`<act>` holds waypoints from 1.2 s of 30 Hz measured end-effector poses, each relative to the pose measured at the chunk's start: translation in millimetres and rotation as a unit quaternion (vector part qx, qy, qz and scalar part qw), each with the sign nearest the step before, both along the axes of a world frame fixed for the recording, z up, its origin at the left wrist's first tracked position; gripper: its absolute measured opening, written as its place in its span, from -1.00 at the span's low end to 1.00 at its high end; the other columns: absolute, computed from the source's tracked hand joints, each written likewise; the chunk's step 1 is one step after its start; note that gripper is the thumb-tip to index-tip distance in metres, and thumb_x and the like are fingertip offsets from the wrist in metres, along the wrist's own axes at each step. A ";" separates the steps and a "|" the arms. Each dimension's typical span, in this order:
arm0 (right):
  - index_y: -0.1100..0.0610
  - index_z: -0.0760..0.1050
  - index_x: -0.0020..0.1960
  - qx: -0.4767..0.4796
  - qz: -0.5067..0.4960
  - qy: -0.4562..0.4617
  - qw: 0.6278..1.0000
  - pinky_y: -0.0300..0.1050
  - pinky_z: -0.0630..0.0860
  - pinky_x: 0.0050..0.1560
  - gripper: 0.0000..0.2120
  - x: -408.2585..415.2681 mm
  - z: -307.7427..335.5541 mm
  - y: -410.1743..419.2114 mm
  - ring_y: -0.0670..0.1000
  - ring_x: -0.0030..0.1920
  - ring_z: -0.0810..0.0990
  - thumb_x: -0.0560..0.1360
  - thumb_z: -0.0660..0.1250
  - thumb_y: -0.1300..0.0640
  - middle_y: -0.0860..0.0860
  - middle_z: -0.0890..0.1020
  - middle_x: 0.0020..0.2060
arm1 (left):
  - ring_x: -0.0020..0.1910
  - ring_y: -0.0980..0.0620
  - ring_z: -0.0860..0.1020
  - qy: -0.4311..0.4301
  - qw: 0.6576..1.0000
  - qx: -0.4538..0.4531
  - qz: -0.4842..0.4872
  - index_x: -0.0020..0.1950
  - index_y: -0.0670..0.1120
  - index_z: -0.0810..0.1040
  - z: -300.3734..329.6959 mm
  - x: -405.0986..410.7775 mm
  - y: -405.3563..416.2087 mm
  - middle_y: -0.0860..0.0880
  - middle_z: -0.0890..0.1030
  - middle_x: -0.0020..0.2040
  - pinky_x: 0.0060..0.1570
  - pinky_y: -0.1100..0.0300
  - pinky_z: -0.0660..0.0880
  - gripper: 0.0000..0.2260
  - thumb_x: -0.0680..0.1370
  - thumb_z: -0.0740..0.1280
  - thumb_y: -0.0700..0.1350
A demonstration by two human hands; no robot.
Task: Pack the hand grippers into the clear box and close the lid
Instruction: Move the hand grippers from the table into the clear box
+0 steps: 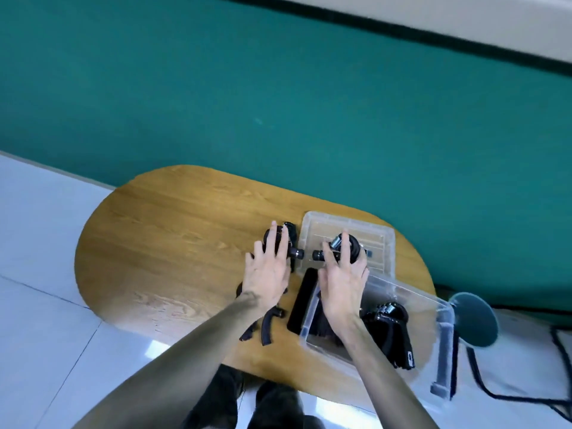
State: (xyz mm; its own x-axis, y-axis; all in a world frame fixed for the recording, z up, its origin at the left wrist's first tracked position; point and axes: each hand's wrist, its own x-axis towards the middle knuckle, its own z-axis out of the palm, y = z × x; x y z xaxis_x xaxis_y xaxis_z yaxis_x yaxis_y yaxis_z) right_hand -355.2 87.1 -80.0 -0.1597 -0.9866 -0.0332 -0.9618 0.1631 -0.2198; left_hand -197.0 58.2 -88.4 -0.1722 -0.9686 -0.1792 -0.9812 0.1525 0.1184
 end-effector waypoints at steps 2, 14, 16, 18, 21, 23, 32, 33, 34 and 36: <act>-0.04 0.32 0.53 -0.004 -0.022 0.005 1.000 0.39 0.35 0.30 -0.36 -25.1 1.2 12.7 0.43 0.43 0.22 0.52 0.35 0.30 0.09 0.02 0.64 | 0.15 -0.17 0.35 0.009 0.999 -0.014 -0.027 0.65 -0.09 -0.25 6.5 -28.8 5.1 -0.13 -0.24 0.66 0.11 -0.08 0.46 -0.29 0.66 0.16 -0.04; 0.04 0.49 0.40 0.012 -0.153 -0.022 0.988 0.35 0.49 0.11 -0.45 -117.5 -48.6 108.4 0.47 0.23 0.40 0.43 0.39 0.28 0.14 0.24 0.58 | 0.28 -0.21 0.37 0.033 0.990 0.015 -0.139 0.67 -0.06 -0.05 -19.9 -140.8 62.4 -0.14 0.02 0.66 0.16 -0.12 0.47 -0.39 0.68 0.14 0.01; 0.01 0.46 0.42 0.021 -0.166 -0.033 0.985 0.33 0.48 0.16 -0.43 -125.1 -59.9 119.0 0.44 0.25 0.39 0.44 0.37 0.28 0.10 0.22 0.60 | 0.23 -0.18 0.39 0.027 0.987 0.025 -0.154 0.66 -0.06 -0.04 -32.3 -146.2 70.3 -0.14 0.05 0.65 0.15 -0.11 0.46 -0.39 0.68 0.16 -0.02; 0.01 0.45 0.43 0.017 -0.163 -0.038 0.986 0.31 0.50 0.14 -0.40 -133.0 -70.7 125.4 0.43 0.25 0.40 0.42 0.37 0.29 0.09 0.23 0.59 | 0.22 -0.18 0.39 0.019 0.987 0.041 -0.157 0.66 -0.07 -0.05 -45.3 -149.1 74.4 -0.13 0.03 0.65 0.12 -0.11 0.46 -0.37 0.67 0.18 -0.04; 0.01 0.44 0.44 0.021 -0.152 -0.045 0.987 0.31 0.50 0.12 -0.40 -147.6 -89.7 126.2 0.43 0.23 0.42 0.42 0.35 0.30 0.13 0.26 0.58 | 0.20 -0.18 0.41 0.000 0.988 0.047 -0.144 0.66 -0.08 -0.02 -66.2 -156.7 76.3 -0.15 0.03 0.66 0.05 -0.09 0.50 -0.35 0.65 0.22 -0.05; 0.02 0.41 0.45 0.034 -0.135 -0.048 0.989 0.31 0.47 0.15 -0.42 -153.2 -99.3 120.8 0.43 0.27 0.38 0.45 0.30 0.28 0.14 0.22 0.58 | 0.18 -0.17 0.42 -0.014 0.990 0.049 -0.129 0.66 -0.09 0.01 -76.3 -160.6 75.7 -0.17 0.05 0.66 -0.02 -0.05 0.50 -0.36 0.64 0.23 -0.03; 0.08 0.39 0.45 0.024 -0.106 -0.093 0.990 0.26 0.43 0.26 -0.44 -165.1 -133.0 99.2 0.38 0.35 0.35 0.47 0.31 0.29 0.22 0.27 0.50 | 0.17 -0.17 0.40 -0.008 0.994 0.079 -0.073 0.65 -0.11 0.03 -107.6 -171.6 68.5 -0.19 0.05 0.65 0.02 -0.06 0.44 -0.37 0.64 0.22 -0.09; 0.09 0.40 0.45 0.018 -0.112 -0.095 0.989 0.24 0.44 0.26 -0.44 -166.3 -132.8 98.1 0.37 0.32 0.38 0.46 0.33 0.29 0.22 0.31 0.46 | 0.17 -0.17 0.40 -0.006 0.994 0.082 -0.069 0.65 -0.11 0.02 -109.8 -172.5 67.3 -0.19 0.05 0.65 0.03 -0.05 0.43 -0.37 0.64 0.22 -0.10; 0.09 0.40 0.44 0.015 -0.117 -0.097 0.988 0.23 0.45 0.25 -0.43 -166.9 -132.3 96.6 0.36 0.29 0.40 0.45 0.34 0.30 0.23 0.34 0.42 | 0.17 -0.17 0.40 -0.006 0.994 0.083 -0.066 0.65 -0.11 0.03 -112.2 -173.3 66.3 -0.20 0.05 0.65 0.04 -0.04 0.42 -0.37 0.64 0.23 -0.11; 0.10 0.40 0.43 0.015 -0.116 -0.102 0.988 0.23 0.49 0.20 -0.45 -167.5 -132.1 94.9 0.37 0.24 0.43 0.45 0.34 0.31 0.25 0.37 0.35 | 0.15 -0.17 0.41 -0.003 0.995 0.080 -0.059 0.65 -0.11 0.05 -116.9 -174.5 66.0 -0.21 0.07 0.65 0.03 -0.04 0.42 -0.37 0.64 0.24 -0.11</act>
